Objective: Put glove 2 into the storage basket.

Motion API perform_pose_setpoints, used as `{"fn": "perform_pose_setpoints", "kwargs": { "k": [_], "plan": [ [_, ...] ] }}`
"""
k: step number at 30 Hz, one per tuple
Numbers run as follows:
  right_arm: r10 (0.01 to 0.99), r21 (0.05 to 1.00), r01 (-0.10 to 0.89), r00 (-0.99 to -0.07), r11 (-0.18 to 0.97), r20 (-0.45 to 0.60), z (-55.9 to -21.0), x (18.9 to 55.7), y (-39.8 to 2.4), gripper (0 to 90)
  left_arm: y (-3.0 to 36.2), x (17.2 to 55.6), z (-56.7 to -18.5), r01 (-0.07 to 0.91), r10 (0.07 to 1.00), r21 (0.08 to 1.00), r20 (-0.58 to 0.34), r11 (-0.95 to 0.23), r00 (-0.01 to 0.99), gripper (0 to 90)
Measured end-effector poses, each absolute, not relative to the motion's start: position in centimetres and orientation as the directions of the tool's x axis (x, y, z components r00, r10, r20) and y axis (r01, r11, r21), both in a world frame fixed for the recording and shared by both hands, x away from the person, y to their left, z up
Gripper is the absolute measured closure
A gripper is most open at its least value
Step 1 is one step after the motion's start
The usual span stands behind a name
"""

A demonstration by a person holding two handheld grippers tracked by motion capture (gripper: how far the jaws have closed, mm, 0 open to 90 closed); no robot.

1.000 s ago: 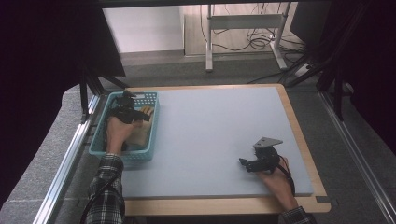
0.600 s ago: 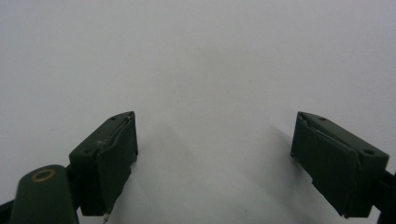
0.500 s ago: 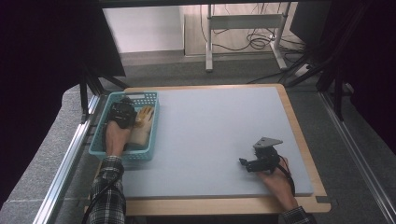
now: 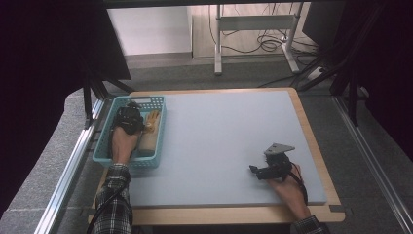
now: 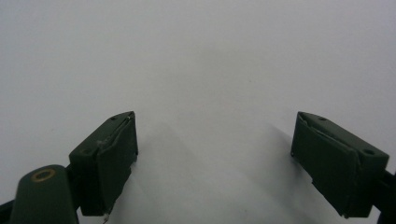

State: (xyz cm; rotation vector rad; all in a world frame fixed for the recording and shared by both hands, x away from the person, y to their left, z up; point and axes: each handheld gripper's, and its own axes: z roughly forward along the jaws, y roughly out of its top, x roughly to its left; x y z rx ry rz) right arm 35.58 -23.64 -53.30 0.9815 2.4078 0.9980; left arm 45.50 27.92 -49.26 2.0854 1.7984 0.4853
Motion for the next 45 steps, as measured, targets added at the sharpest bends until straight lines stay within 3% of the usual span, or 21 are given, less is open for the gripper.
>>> {"fn": "perform_pose_setpoints", "kwargs": {
  "k": [13,36,45],
  "plan": [
    [0.715,0.723,0.464,-0.697,0.511,-0.058,-53.3,35.6,-23.6,14.3,29.8,44.7,-47.8,0.839,0.995,0.538,-0.010,-0.083,0.104,34.9],
    [0.715,0.723,0.463,-0.696,0.512,-0.061,-53.3,35.6,-23.6,14.2,31.4,43.2,-45.9,0.767,0.982,0.639,-0.109,-0.050,0.154,9.1],
    [0.715,0.723,0.463,-0.696,0.512,-0.061,-53.3,35.6,-23.6,14.2,30.3,42.9,-44.9,0.738,0.973,0.668,-0.092,-0.099,0.213,6.6]
  ]
}}
